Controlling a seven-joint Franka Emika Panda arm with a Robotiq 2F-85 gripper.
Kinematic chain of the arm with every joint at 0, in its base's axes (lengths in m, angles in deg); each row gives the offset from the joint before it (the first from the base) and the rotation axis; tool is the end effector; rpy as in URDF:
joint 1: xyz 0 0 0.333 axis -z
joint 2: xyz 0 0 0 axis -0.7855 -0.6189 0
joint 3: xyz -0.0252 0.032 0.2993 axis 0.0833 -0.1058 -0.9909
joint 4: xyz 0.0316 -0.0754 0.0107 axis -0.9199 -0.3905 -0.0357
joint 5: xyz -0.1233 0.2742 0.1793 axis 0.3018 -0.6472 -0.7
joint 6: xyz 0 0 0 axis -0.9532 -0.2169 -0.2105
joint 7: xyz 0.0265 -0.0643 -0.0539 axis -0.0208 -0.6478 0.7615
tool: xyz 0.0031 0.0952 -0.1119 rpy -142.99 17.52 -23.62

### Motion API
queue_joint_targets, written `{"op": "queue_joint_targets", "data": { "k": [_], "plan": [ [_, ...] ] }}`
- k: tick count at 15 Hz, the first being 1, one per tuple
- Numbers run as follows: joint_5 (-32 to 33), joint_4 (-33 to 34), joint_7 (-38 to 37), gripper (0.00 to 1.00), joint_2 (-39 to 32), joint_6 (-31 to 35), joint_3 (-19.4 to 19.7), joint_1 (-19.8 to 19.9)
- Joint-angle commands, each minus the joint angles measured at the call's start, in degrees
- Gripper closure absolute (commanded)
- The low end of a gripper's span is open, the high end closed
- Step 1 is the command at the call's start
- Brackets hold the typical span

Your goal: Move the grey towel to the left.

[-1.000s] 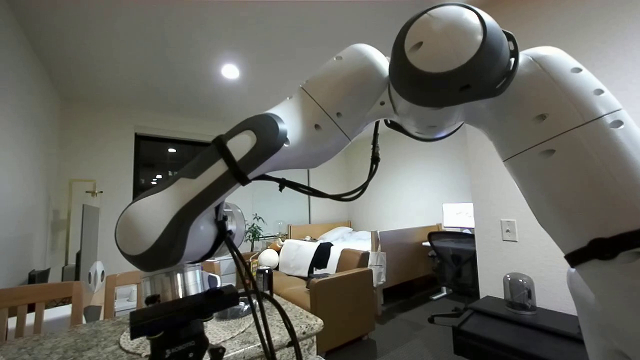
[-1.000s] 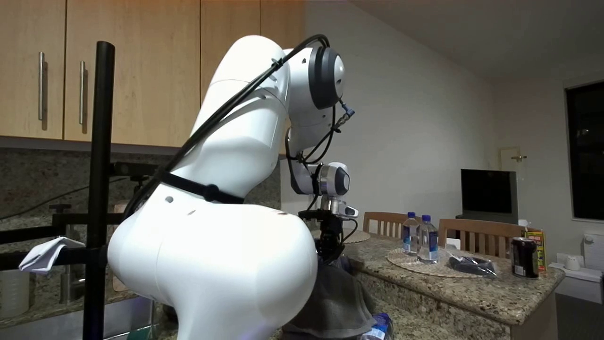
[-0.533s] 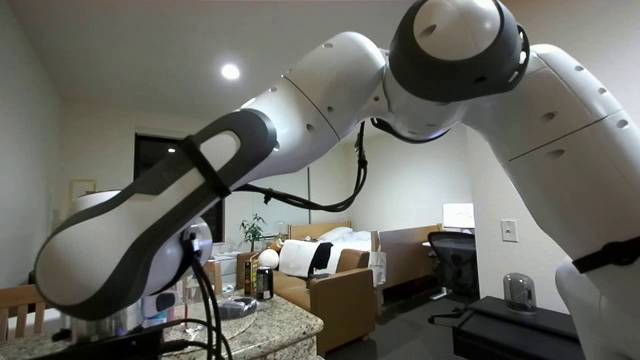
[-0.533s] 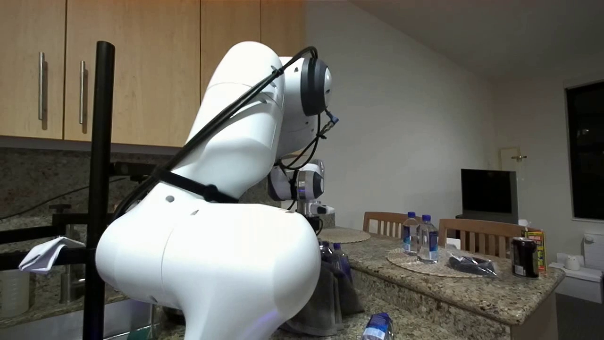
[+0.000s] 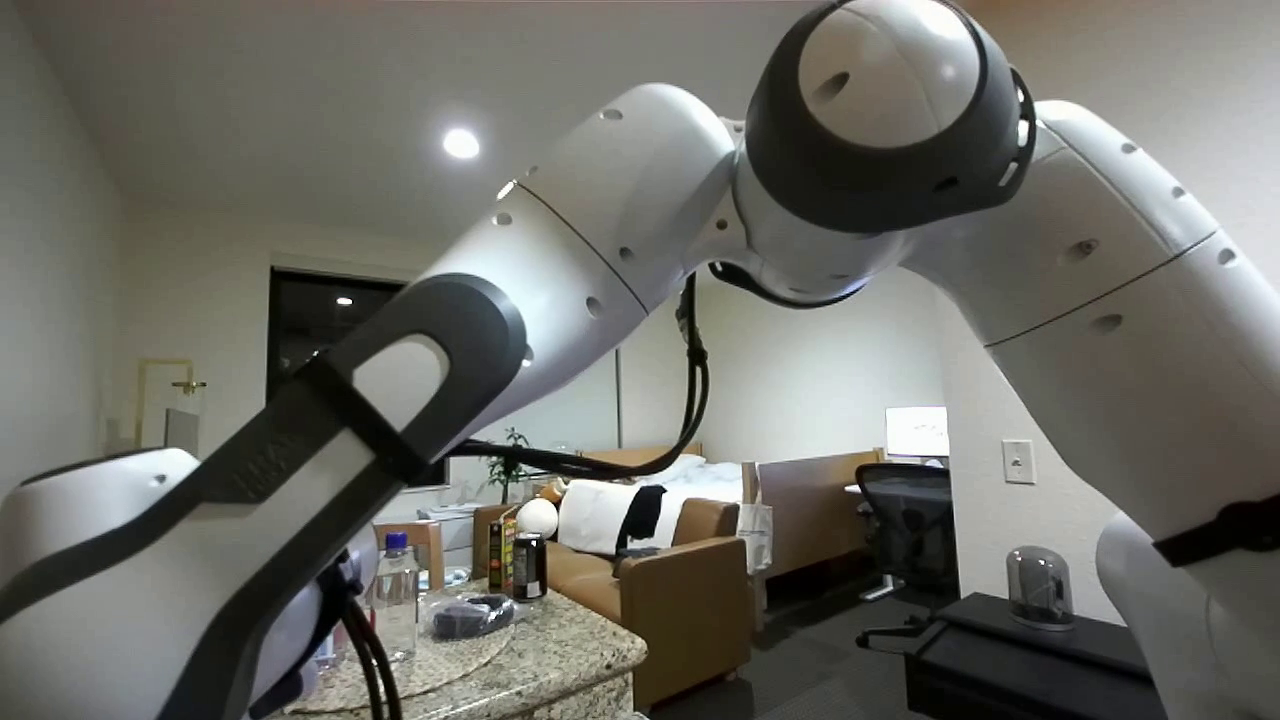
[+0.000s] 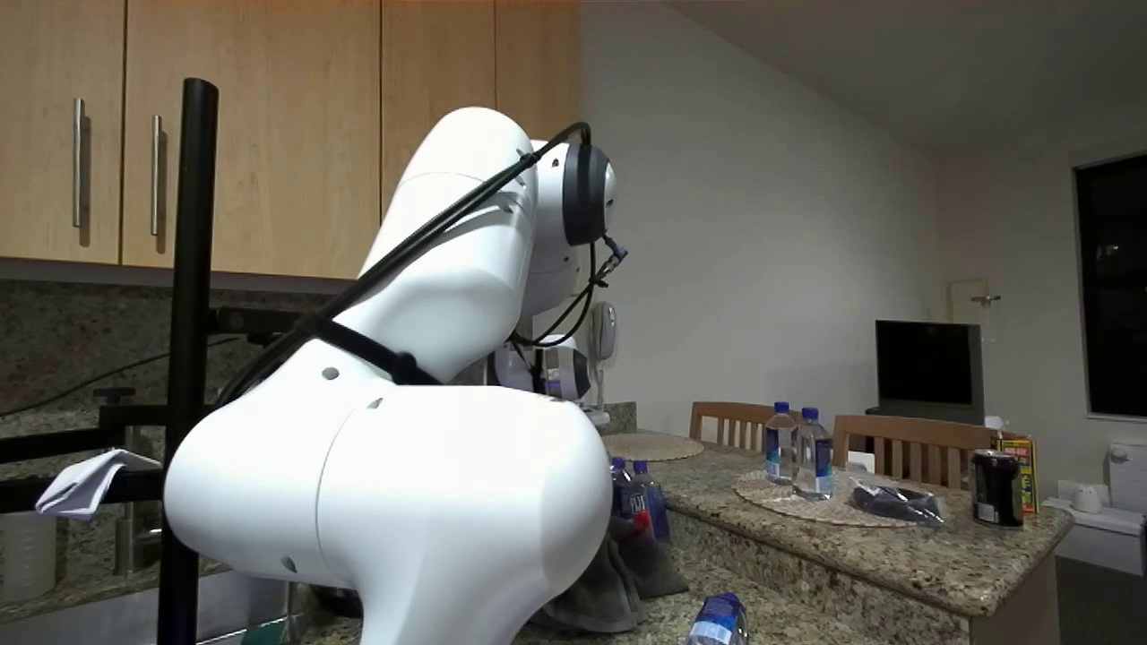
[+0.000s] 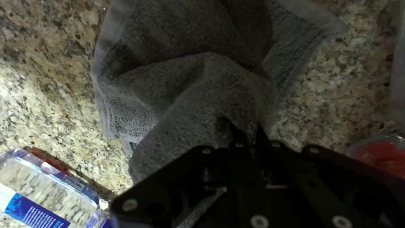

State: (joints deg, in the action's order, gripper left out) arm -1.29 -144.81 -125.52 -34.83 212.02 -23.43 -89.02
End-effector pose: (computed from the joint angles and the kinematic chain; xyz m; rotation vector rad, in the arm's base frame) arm 0.4262 0.4080 0.2372 2.9278 -0.7570 0.0923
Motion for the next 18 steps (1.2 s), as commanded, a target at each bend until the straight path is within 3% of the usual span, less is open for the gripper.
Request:
{"op": "queue_joint_targets", "data": {
  "k": [1,4,13,14,15,18],
  "plan": [
    [0.46,-0.79,-1.28,0.92,0.56,-2.58,0.21,0.36],
    [-1.26,-2.08,1.08,0.92,0.45,-2.82,-0.53,2.24],
    [-7.82,-11.94,13.05,0.92,-0.16,9.77,-4.51,9.64],
    [-8.69,-12.29,14.5,0.67,-0.18,10.04,-4.83,10.01],
    [-9.33,-12.5,15.59,0.66,-0.03,10.07,-4.98,10.17],
    [-10.71,-12.64,17.87,0.49,0.15,9.56,-5.19,10.26]
  ]
}}
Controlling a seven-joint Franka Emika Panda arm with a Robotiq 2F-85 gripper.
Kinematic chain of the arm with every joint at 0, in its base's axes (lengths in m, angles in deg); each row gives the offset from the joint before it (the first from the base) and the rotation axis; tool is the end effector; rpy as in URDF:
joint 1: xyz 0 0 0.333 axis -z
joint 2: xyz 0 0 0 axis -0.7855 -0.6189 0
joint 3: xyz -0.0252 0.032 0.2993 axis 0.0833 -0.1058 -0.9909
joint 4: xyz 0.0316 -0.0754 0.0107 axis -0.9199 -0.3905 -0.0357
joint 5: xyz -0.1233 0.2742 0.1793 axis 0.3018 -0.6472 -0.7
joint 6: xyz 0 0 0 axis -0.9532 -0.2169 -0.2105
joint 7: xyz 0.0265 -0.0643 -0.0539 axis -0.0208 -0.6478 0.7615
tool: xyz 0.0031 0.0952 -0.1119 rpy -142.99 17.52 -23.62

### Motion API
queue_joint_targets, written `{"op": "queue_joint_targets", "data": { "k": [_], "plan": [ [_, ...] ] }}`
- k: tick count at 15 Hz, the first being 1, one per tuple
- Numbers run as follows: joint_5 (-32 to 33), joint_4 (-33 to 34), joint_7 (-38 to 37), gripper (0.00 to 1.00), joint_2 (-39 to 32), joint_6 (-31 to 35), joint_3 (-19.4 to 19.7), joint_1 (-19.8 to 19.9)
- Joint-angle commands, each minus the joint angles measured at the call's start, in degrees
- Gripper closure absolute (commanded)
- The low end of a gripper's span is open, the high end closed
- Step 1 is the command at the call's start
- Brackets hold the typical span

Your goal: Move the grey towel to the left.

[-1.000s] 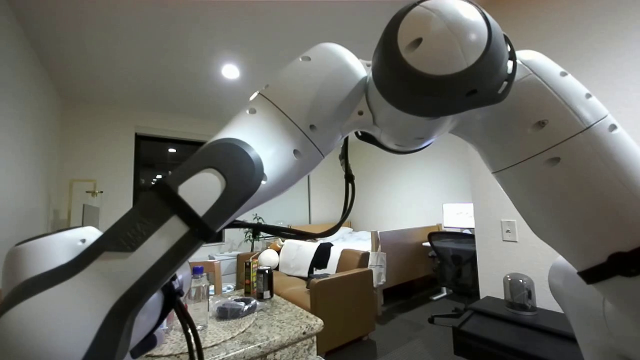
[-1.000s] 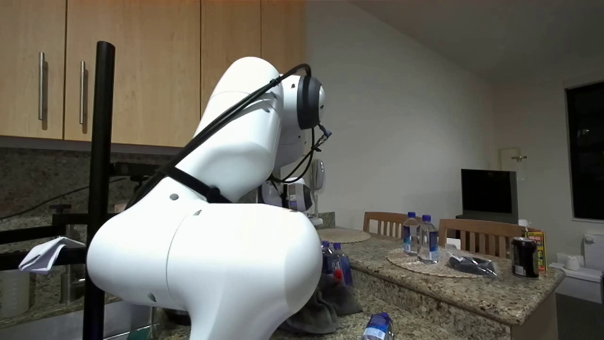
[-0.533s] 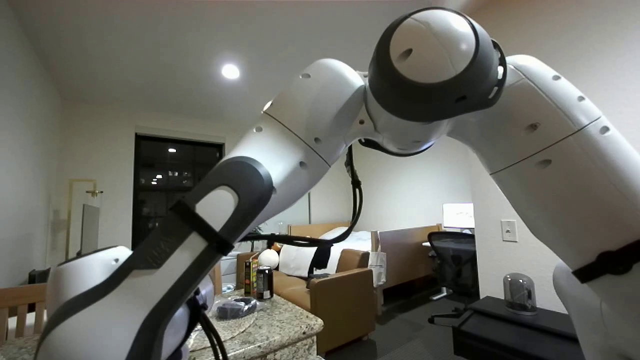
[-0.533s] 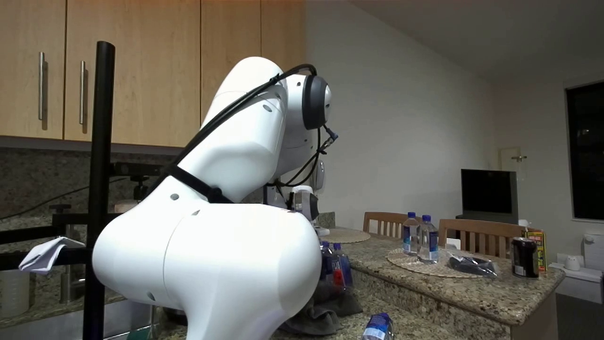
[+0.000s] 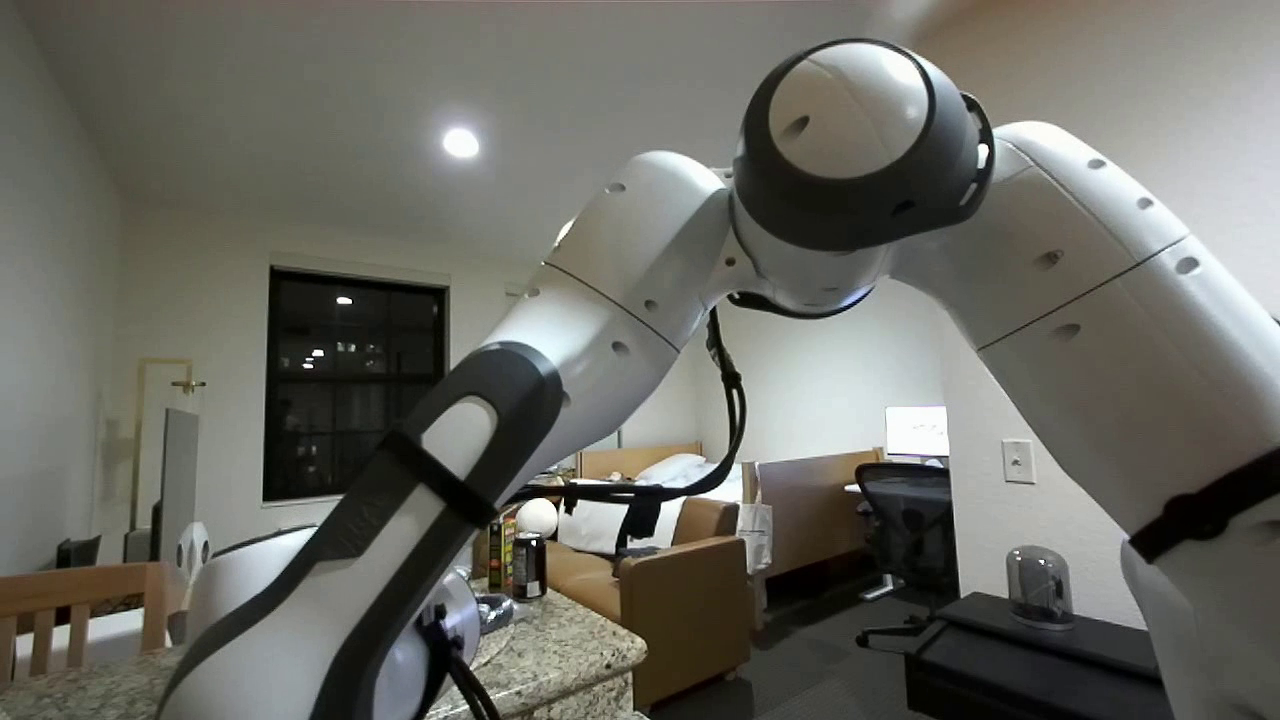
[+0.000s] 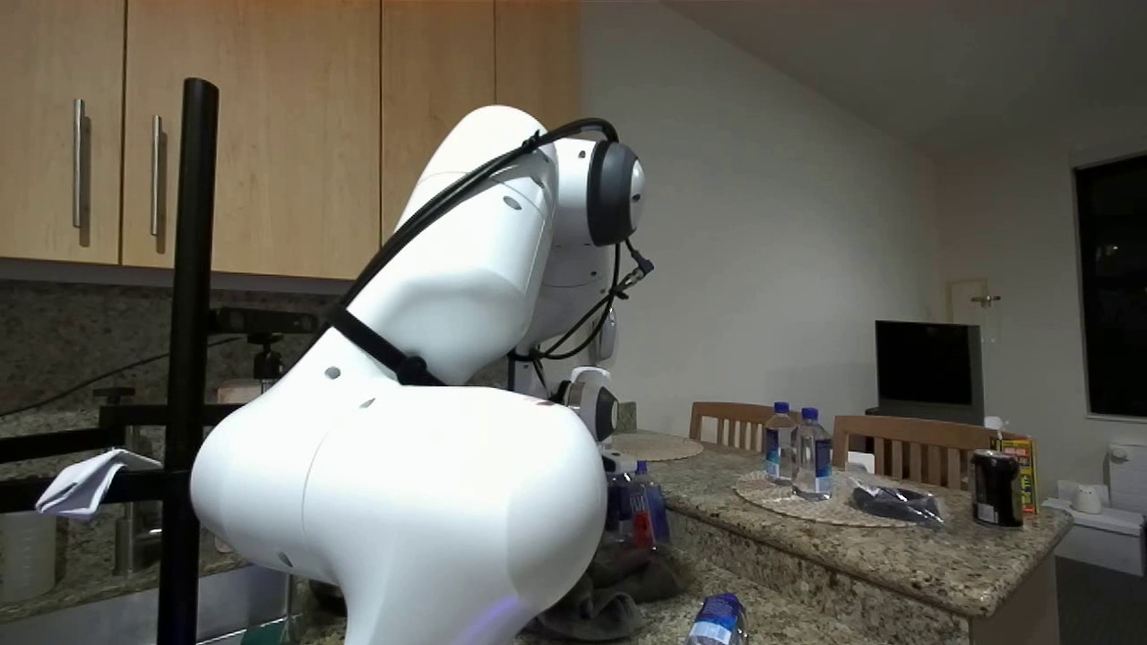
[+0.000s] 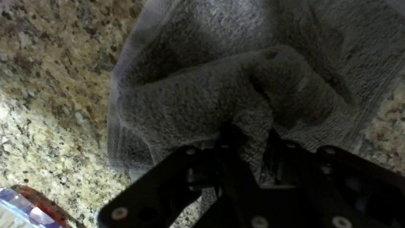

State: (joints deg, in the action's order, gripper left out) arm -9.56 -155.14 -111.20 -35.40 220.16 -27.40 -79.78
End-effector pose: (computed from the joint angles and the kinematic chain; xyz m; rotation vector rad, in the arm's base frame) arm 0.4187 0.3508 0.1803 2.9930 -0.6671 -0.1662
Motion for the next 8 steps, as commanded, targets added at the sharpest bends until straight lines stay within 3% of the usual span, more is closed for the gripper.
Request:
{"op": "queue_joint_targets", "data": {
  "k": [1,7,8],
  "plan": [
    [-2.56,-2.32,3.8,0.42,0.8,1.18,-1.21,0.85],
    [-2.16,-2.05,3.26,0.03,1.4,0.55,-1.44,-0.02],
    [-2.13,-2.02,3.21,0.01,1.45,0.5,-1.52,-0.08]
  ]
}}
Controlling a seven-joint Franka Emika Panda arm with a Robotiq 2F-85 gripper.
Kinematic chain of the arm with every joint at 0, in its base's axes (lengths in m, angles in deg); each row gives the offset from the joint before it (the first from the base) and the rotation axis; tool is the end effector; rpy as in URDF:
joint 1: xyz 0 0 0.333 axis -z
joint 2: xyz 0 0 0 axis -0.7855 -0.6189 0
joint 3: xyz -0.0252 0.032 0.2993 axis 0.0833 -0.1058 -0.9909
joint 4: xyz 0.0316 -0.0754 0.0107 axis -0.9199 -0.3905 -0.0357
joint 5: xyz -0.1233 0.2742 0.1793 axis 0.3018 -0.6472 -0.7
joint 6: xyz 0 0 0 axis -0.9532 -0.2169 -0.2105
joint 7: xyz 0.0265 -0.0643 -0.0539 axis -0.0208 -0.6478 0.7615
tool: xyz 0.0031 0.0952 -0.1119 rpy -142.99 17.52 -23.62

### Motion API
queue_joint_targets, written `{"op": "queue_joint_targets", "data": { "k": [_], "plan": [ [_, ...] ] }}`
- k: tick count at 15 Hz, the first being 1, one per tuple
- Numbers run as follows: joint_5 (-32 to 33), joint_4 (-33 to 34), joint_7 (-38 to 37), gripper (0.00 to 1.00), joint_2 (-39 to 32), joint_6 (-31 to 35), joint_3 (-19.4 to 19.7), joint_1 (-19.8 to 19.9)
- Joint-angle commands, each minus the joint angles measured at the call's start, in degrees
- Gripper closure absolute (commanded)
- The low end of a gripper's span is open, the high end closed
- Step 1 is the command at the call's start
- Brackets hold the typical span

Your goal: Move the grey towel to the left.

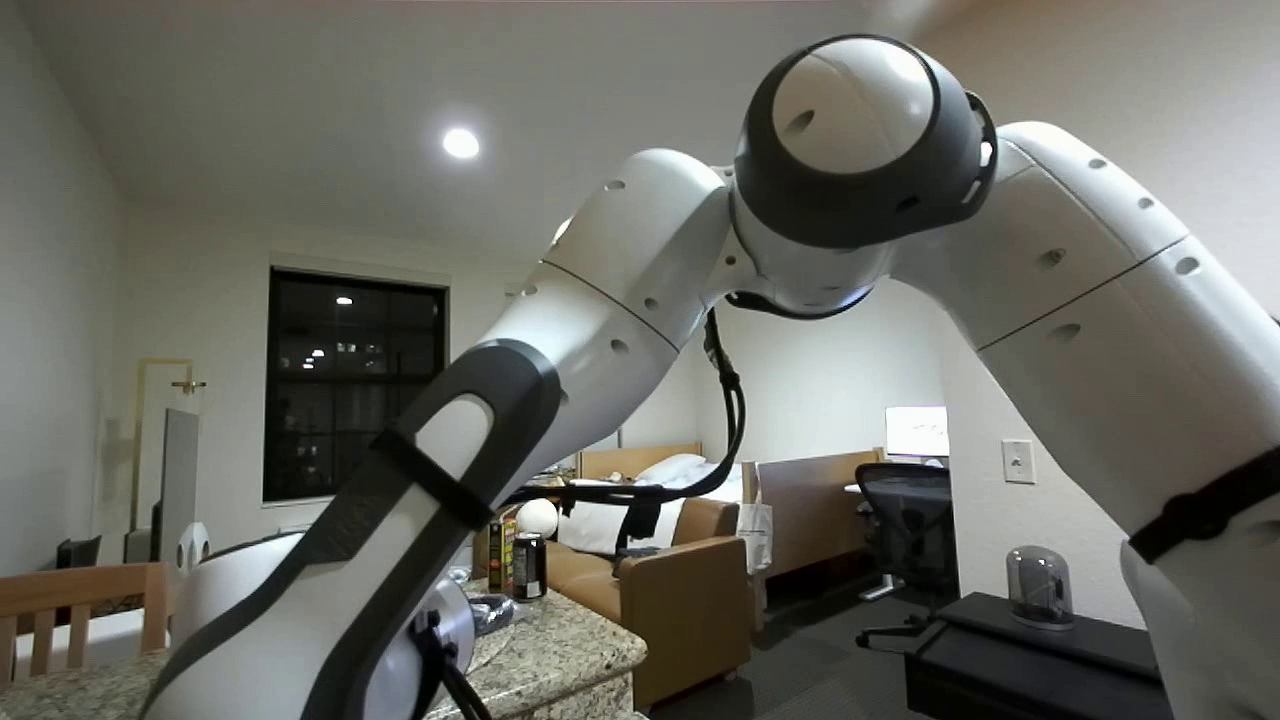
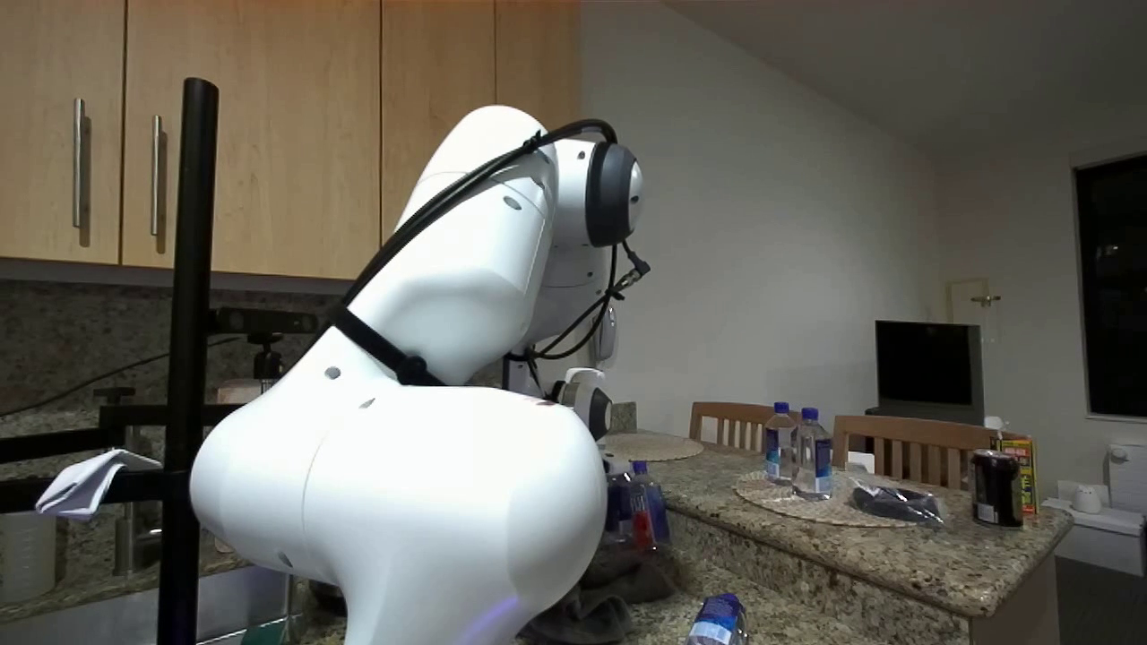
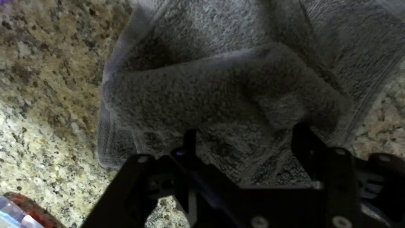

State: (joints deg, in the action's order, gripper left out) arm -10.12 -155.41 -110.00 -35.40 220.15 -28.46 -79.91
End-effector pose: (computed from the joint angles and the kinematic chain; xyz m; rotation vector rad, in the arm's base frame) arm 0.4097 0.3589 0.1797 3.0085 -0.6187 -0.1878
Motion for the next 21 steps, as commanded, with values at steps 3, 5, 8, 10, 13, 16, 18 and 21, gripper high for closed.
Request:
{"op": "queue_joint_targets", "data": {
  "k": [3,5,8,10,13,16,18,21],
  "plan": [
    [-1.35,-1.01,0.53,0.0,1.74,-1.5,-0.31,-0.62],
    [-1.24,-0.62,0.43,0.0,2.13,-3.41,-0.26,-0.82],
    [-0.84,-0.34,0.67,0.0,3.16,-5.51,-0.19,-0.69],
    [-0.41,-0.03,0.79,0.0,3.99,-6.34,-0.06,-0.54],
    [-0.55,0.97,1.79,0.0,4.67,-7.25,-0.22,0.08],
    [-0.66,2.28,2.4,0.0,5.28,-9.51,-0.38,0.45],
    [-0.1,3.09,2.19,0.0,5.99,-11.68,-0.23,0.42],
    [0.6,3.26,2.16,0.0,7.72,-14.36,-0.36,0.36]
  ]
}}
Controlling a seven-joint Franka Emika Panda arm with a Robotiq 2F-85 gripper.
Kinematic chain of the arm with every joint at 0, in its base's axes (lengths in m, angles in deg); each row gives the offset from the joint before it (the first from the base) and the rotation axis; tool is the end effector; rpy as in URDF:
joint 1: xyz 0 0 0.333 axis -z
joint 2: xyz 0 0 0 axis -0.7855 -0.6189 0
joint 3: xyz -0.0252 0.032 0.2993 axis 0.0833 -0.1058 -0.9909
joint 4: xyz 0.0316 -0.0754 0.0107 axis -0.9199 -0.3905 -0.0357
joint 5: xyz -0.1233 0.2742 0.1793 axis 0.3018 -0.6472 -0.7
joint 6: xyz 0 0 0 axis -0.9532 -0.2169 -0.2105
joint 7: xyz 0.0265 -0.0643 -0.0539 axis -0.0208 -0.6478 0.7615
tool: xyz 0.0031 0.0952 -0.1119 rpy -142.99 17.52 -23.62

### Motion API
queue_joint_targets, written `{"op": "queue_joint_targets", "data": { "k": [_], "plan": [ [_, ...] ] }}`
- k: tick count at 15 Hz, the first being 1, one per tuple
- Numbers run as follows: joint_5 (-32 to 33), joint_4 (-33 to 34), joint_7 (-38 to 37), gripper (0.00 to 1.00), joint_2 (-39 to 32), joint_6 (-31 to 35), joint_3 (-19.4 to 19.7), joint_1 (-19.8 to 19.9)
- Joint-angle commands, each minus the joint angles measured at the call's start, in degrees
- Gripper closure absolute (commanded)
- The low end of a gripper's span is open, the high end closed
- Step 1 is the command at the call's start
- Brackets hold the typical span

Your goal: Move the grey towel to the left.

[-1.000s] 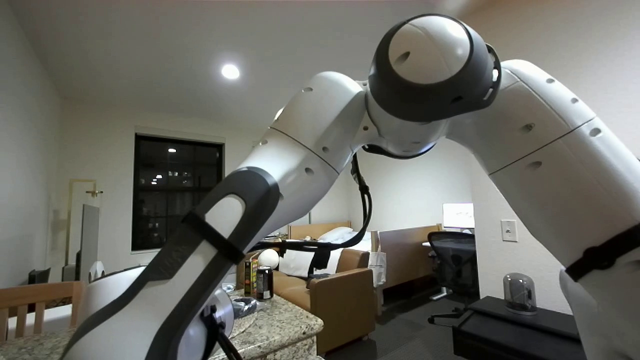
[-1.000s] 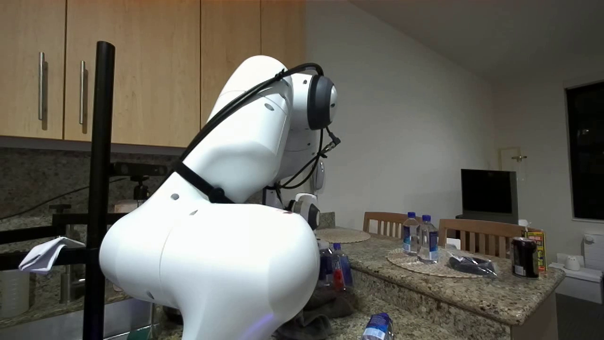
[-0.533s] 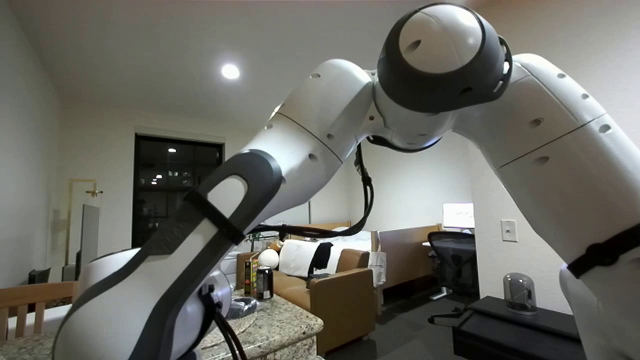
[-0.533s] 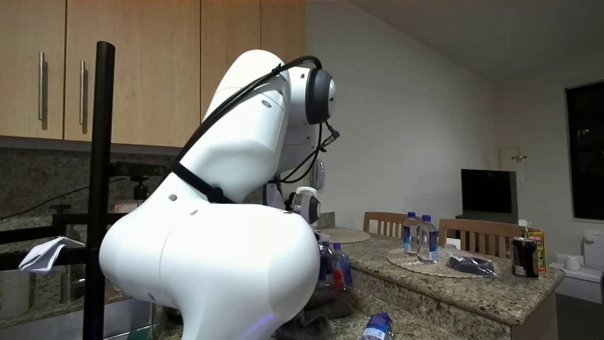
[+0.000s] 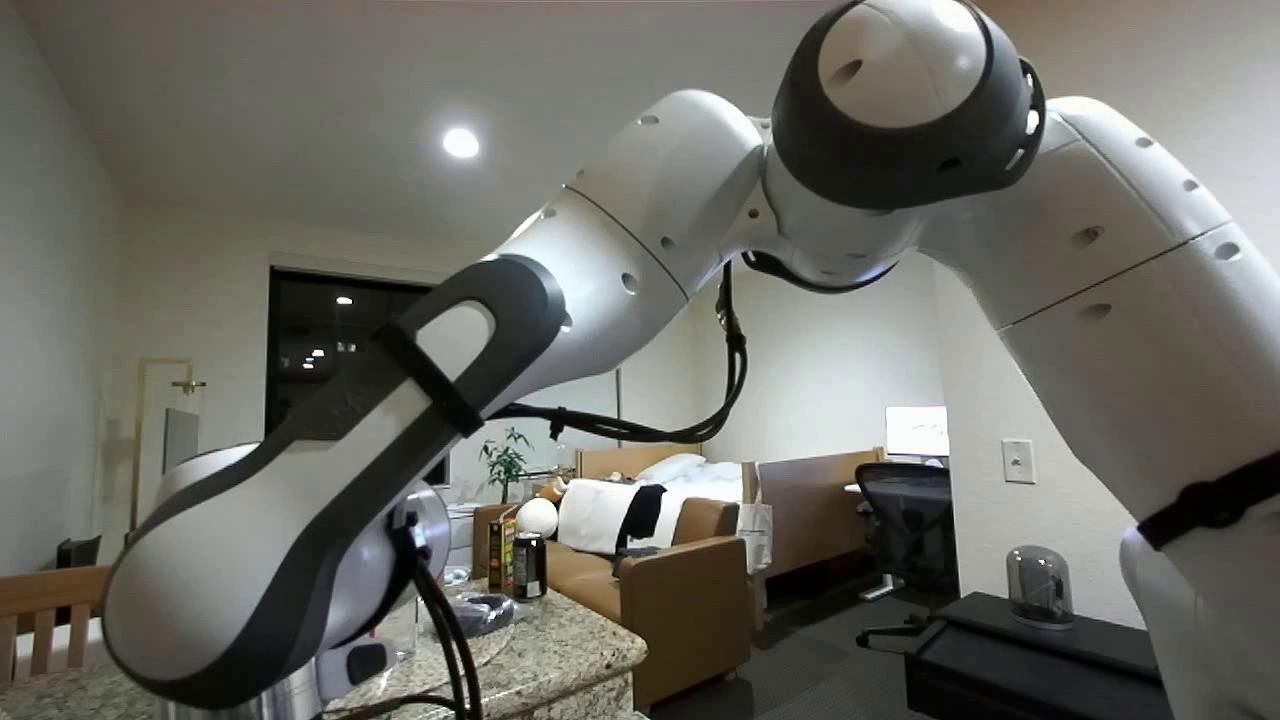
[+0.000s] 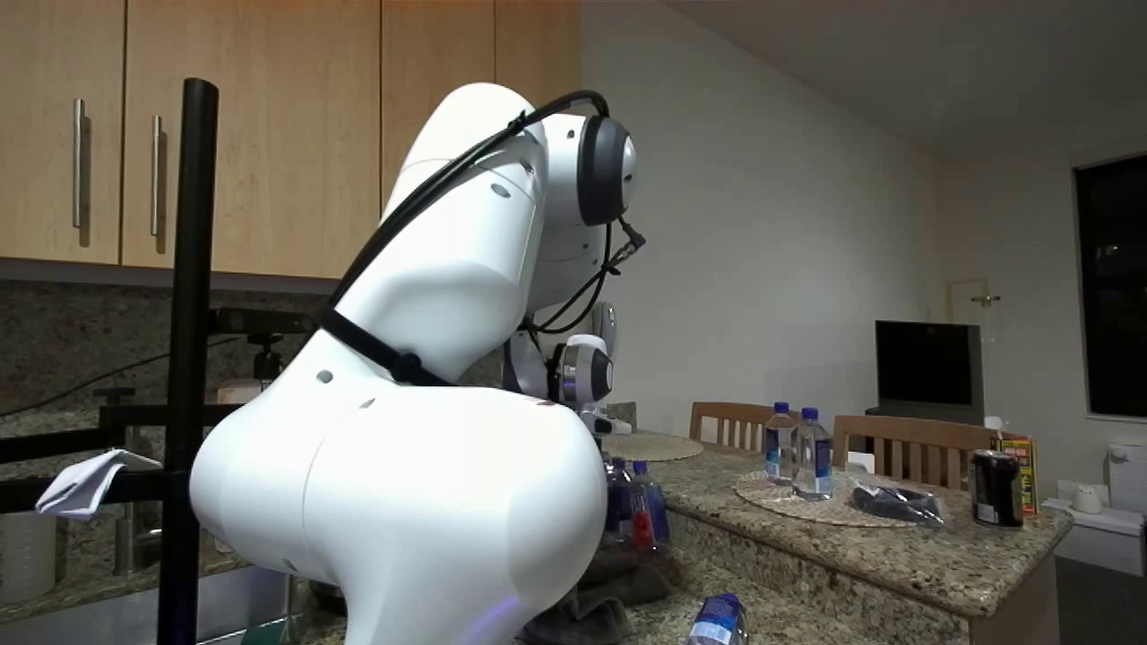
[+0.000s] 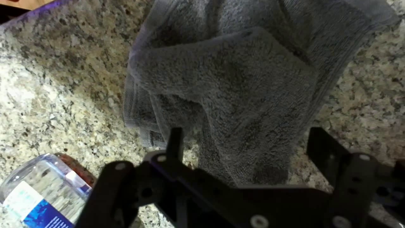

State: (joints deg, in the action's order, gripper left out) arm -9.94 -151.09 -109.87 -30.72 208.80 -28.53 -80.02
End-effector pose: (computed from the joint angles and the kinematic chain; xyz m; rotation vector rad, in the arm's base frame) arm 0.4172 0.3597 0.2365 2.9598 -0.5977 -0.1891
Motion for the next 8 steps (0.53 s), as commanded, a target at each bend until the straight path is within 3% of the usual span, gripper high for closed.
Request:
{"op": "queue_joint_targets", "data": {
  "k": [1,8],
  "plan": [
    [0.68,-1.07,2.0,0.0,3.48,-3.73,-0.34,0.43],
    [0.95,-2.48,1.17,0.0,7.21,-4.93,-1.22,0.57]
  ]
}}
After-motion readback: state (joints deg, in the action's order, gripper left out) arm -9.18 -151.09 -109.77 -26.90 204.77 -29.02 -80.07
